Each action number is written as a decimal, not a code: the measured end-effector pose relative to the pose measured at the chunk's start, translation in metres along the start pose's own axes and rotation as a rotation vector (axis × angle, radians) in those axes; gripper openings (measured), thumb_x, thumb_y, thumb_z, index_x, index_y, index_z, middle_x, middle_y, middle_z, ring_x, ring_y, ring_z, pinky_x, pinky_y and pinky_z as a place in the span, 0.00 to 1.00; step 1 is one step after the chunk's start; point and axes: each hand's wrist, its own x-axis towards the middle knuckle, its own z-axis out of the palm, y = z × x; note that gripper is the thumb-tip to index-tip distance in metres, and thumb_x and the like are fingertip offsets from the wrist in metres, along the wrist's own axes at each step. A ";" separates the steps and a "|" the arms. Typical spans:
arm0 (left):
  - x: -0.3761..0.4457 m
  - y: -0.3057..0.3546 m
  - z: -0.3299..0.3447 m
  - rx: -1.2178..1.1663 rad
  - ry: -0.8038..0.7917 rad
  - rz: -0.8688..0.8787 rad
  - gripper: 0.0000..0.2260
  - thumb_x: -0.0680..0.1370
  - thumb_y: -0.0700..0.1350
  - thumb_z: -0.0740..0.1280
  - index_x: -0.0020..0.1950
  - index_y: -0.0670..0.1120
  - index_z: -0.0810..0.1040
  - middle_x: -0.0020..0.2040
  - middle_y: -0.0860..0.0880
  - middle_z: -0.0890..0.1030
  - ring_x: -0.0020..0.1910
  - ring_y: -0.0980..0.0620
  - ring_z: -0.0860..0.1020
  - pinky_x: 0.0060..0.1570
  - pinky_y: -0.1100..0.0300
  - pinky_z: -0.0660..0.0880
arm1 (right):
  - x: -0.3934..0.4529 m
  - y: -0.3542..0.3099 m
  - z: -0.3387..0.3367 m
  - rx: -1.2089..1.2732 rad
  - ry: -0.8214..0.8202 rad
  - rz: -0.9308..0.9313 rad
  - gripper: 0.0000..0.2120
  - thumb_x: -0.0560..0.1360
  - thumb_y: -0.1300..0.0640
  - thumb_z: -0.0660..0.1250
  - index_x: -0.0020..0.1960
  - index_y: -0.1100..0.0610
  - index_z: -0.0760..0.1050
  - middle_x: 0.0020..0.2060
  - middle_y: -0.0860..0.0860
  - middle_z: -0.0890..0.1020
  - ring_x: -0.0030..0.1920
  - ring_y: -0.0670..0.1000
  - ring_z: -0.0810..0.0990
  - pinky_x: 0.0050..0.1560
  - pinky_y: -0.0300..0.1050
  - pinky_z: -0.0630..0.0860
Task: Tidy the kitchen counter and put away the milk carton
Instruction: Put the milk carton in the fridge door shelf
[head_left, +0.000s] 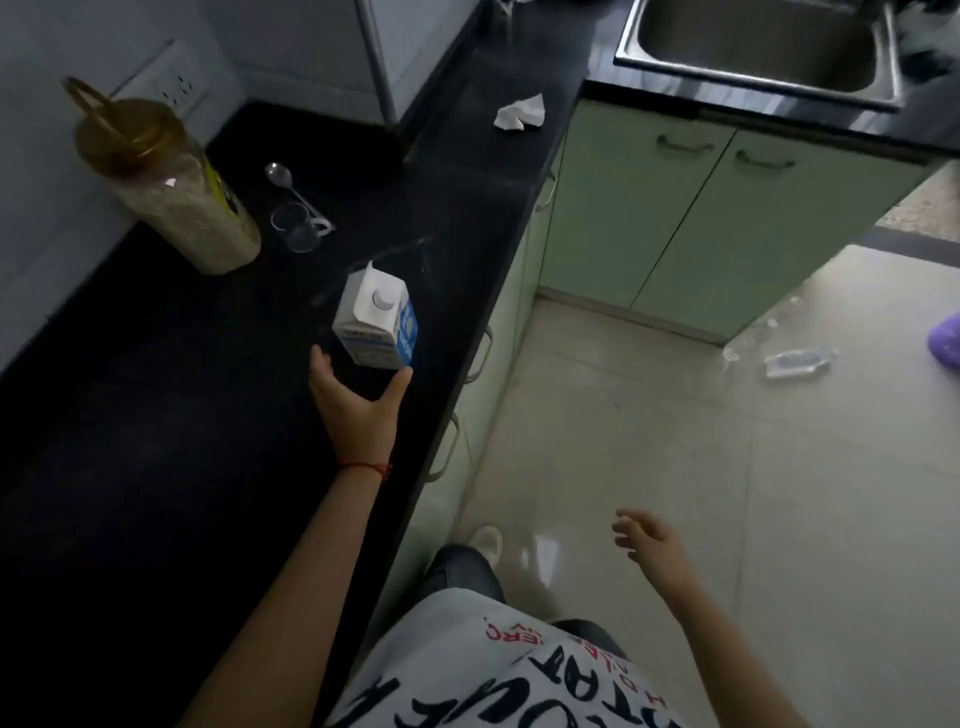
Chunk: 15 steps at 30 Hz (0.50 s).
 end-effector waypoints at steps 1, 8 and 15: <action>0.011 0.004 0.004 -0.005 0.014 -0.001 0.45 0.66 0.45 0.75 0.74 0.43 0.51 0.74 0.41 0.59 0.73 0.46 0.60 0.72 0.51 0.61 | 0.005 -0.004 0.002 -0.003 0.006 0.002 0.14 0.78 0.61 0.58 0.61 0.63 0.73 0.52 0.60 0.78 0.49 0.57 0.77 0.52 0.48 0.71; 0.054 -0.001 0.039 -0.047 0.059 -0.044 0.41 0.63 0.41 0.77 0.70 0.40 0.58 0.69 0.40 0.68 0.67 0.45 0.70 0.65 0.48 0.72 | 0.031 -0.016 -0.001 0.083 0.043 0.077 0.14 0.78 0.60 0.58 0.61 0.62 0.72 0.50 0.58 0.79 0.49 0.57 0.78 0.52 0.49 0.72; 0.058 0.013 0.046 -0.034 -0.034 0.015 0.32 0.65 0.37 0.75 0.63 0.39 0.63 0.63 0.38 0.74 0.59 0.46 0.76 0.55 0.53 0.76 | 0.036 -0.003 -0.016 0.185 0.135 0.143 0.14 0.79 0.60 0.58 0.61 0.62 0.72 0.50 0.58 0.78 0.49 0.57 0.77 0.52 0.49 0.72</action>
